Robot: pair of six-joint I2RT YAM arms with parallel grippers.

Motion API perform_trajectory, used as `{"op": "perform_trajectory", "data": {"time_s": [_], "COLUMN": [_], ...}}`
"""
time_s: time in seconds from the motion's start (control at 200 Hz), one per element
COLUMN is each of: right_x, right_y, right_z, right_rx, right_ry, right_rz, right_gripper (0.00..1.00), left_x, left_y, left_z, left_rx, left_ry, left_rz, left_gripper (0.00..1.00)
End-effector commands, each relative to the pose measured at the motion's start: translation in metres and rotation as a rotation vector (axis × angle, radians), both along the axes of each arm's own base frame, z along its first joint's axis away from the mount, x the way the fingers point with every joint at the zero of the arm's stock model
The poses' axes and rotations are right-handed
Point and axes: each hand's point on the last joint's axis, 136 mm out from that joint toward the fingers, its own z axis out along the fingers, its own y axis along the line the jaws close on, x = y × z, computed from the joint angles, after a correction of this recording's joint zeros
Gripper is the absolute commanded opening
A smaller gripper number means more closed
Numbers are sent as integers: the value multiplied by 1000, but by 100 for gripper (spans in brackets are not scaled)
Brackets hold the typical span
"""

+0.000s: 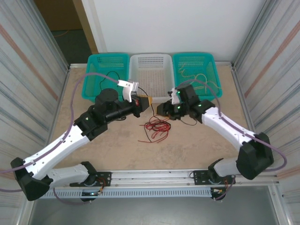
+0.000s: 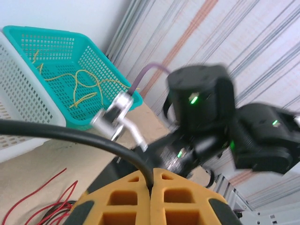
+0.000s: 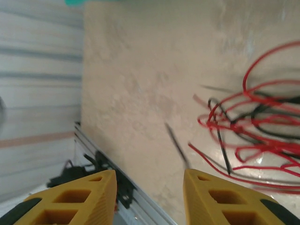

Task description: Untangle the cables

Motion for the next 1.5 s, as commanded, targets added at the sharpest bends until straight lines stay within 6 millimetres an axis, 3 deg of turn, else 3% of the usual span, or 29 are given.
{"op": "perform_trajectory", "data": {"time_s": [0.0,0.15,0.271,0.446,0.656,0.917,1.097,1.212,1.333,1.438,1.483,1.498], "right_x": [7,-1,-1,1,0,-8,-7,-6,-5,-5,-4,-4], "right_y": [10,11,6,-2,-13,-13,-16,-18,-20,-24,-25,-25], "right_z": [-25,-79,-92,-68,-31,1,11,18,24,31,33,34], "right_rx": [-16,-118,-154,-191,-216,-177,-183,-186,-199,-206,-206,-207], "right_ry": [25,147,165,97,5,-63,-96,-113,-129,-150,-160,-163], "right_rz": [-16,-14,-25,-24,-33,-42,-53,-57,-59,-69,-69,-70], "right_gripper": [35,21,17,19,21,22,19,18,17,17,17,18], "left_x": [-1,4,13,51,113,189,225,247,269,280,282,282], "left_y": [15,33,56,111,151,169,175,181,193,198,192,189], "left_z": [26,43,52,41,37,34,33,17,-10,-35,-38,-39], "left_rx": [-21,-6,23,106,103,110,159,177,186,175,150,144], "left_ry": [-12,11,43,150,131,126,123,167,229,294,301,305], "left_rz": [61,118,180,347,438,480,513,522,563,554,503,483], "left_gripper": [0,0,0,0,0,0,0,0,20,56,65,78]}}
